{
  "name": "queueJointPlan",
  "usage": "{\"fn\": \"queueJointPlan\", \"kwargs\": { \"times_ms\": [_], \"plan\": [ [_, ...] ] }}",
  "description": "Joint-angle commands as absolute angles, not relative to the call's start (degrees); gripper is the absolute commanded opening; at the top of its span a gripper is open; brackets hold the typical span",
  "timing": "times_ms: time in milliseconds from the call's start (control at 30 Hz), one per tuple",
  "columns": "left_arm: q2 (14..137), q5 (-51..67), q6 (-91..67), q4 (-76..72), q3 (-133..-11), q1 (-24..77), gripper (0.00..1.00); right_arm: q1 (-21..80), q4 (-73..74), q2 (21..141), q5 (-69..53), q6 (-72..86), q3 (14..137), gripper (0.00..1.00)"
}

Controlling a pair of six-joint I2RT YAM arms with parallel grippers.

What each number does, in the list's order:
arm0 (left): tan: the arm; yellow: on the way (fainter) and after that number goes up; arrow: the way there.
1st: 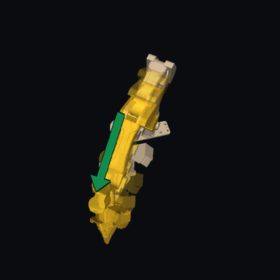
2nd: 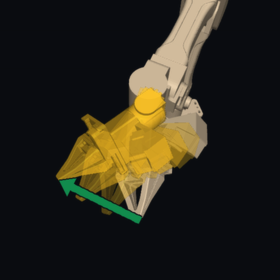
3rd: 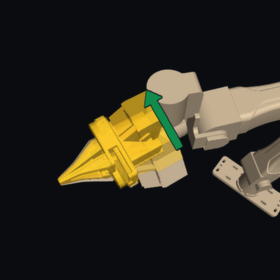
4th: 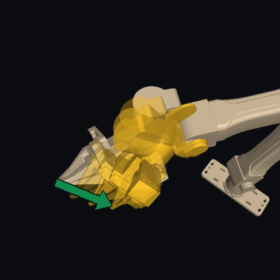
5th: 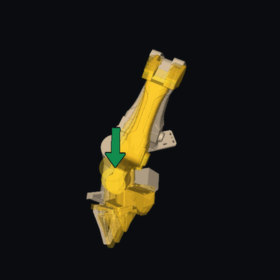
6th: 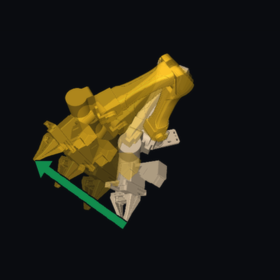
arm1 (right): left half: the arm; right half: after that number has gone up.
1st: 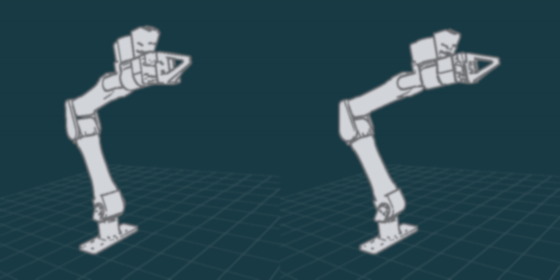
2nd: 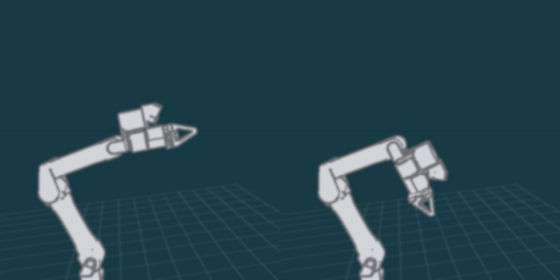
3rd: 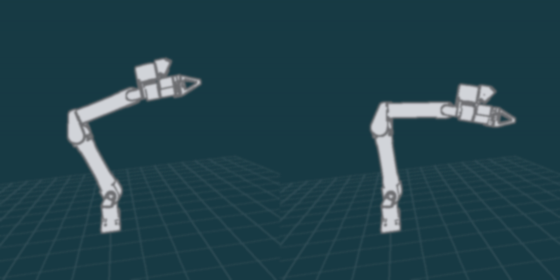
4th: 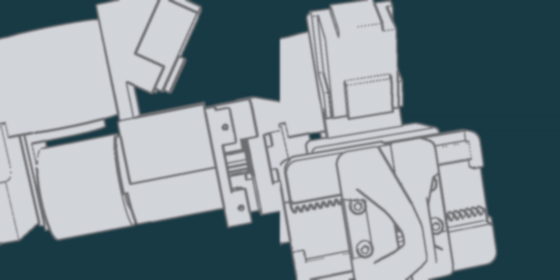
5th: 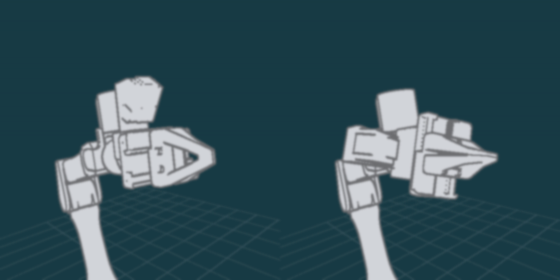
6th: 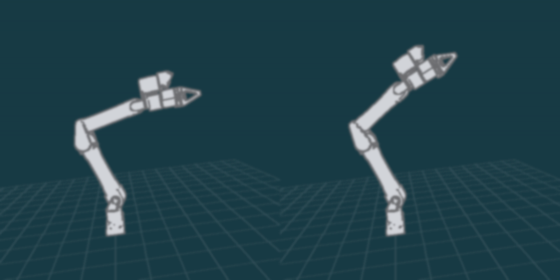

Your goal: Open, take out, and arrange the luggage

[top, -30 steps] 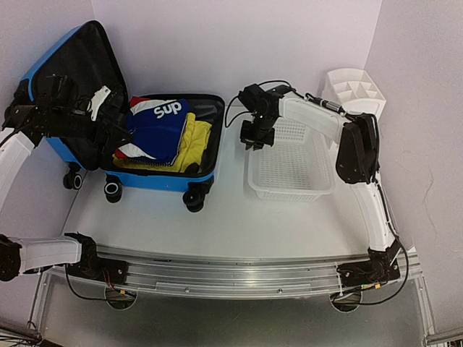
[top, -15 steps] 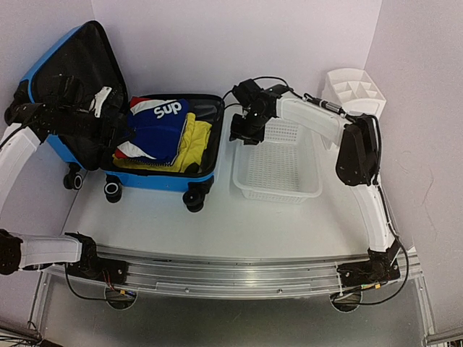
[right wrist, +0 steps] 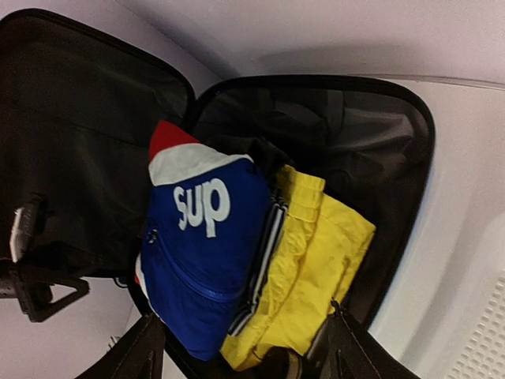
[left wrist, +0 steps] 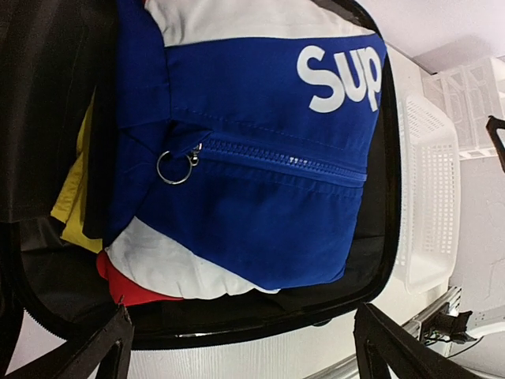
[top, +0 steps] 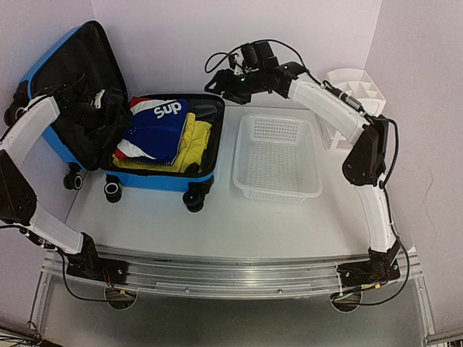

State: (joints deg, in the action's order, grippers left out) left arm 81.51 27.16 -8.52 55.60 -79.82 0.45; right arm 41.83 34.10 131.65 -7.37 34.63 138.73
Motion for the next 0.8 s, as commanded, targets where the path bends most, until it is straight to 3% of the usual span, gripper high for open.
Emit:
{"fn": "queueJointPlan", "kwargs": {
  "times_ms": [0, 133, 300, 433, 767],
  "plan": [
    [81.8, 21.9, -14.0, 49.9, -78.9, 0.7, 0.96, 42.8, 17.1, 135.6, -12.7, 43.3, 135.4, 0.67],
    [86.2, 19.4, -16.1, 46.2, -79.8, 0.4, 0.97, 44.1, 11.7, 140.7, -12.5, 47.9, 138.1, 0.76],
    [90.1, 19.4, -17.0, 41.2, -79.5, -1.7, 0.97, 45.9, 8.4, 145.9, -11.9, 50.4, 140.4, 0.76],
    [93.9, 20.6, -17.1, 38.7, -79.3, -2.1, 0.95, 46.7, 4.7, 150.0, -13.6, 54.4, 141.8, 0.69],
    [98.2, 28.6, -19.0, 30.9, -75.4, -2.0, 0.77, 48.9, -4.4, 156.3, -16.6, 61.6, 144.4, 0.59]
  ]
}}
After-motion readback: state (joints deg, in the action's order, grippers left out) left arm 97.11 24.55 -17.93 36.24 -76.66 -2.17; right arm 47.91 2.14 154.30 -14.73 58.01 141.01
